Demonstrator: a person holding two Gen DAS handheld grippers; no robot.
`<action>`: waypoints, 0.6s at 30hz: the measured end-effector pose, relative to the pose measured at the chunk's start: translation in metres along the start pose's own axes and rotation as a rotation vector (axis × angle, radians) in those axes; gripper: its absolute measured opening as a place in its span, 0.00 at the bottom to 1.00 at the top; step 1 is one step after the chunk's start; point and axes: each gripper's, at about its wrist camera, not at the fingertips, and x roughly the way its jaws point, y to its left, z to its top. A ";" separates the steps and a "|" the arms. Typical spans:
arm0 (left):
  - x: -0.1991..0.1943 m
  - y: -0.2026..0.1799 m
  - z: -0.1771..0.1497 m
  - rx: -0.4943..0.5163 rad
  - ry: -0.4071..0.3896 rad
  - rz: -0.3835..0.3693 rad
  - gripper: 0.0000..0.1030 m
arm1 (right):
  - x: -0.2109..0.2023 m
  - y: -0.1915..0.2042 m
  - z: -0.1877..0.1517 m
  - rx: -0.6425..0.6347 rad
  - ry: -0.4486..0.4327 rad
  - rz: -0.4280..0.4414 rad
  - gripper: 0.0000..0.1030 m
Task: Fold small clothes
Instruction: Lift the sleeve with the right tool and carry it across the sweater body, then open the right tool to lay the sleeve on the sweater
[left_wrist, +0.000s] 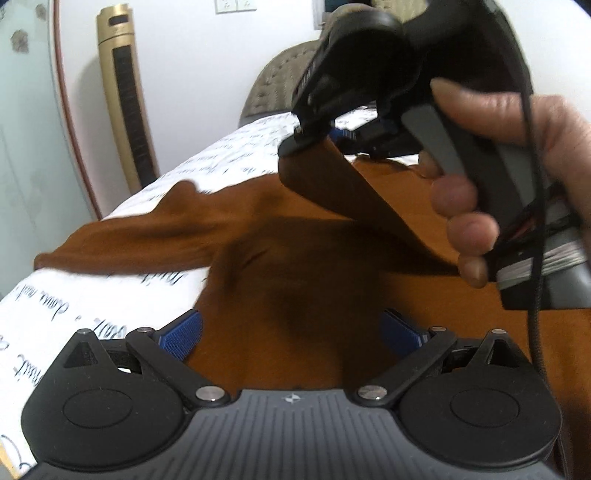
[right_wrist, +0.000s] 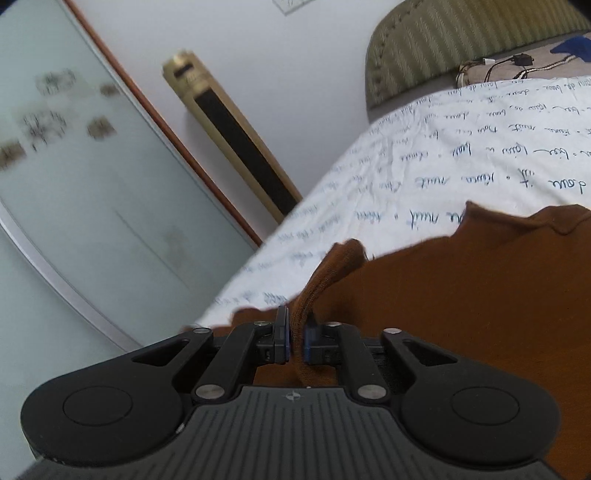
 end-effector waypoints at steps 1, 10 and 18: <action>-0.001 0.003 -0.002 -0.008 0.005 0.006 1.00 | 0.006 0.002 -0.003 -0.012 0.018 -0.009 0.16; -0.006 0.014 -0.006 -0.027 0.016 0.015 1.00 | 0.013 0.020 -0.025 -0.122 0.053 -0.064 0.54; 0.002 0.003 0.033 -0.041 -0.073 -0.014 1.00 | -0.094 -0.049 -0.033 0.069 -0.115 -0.164 0.54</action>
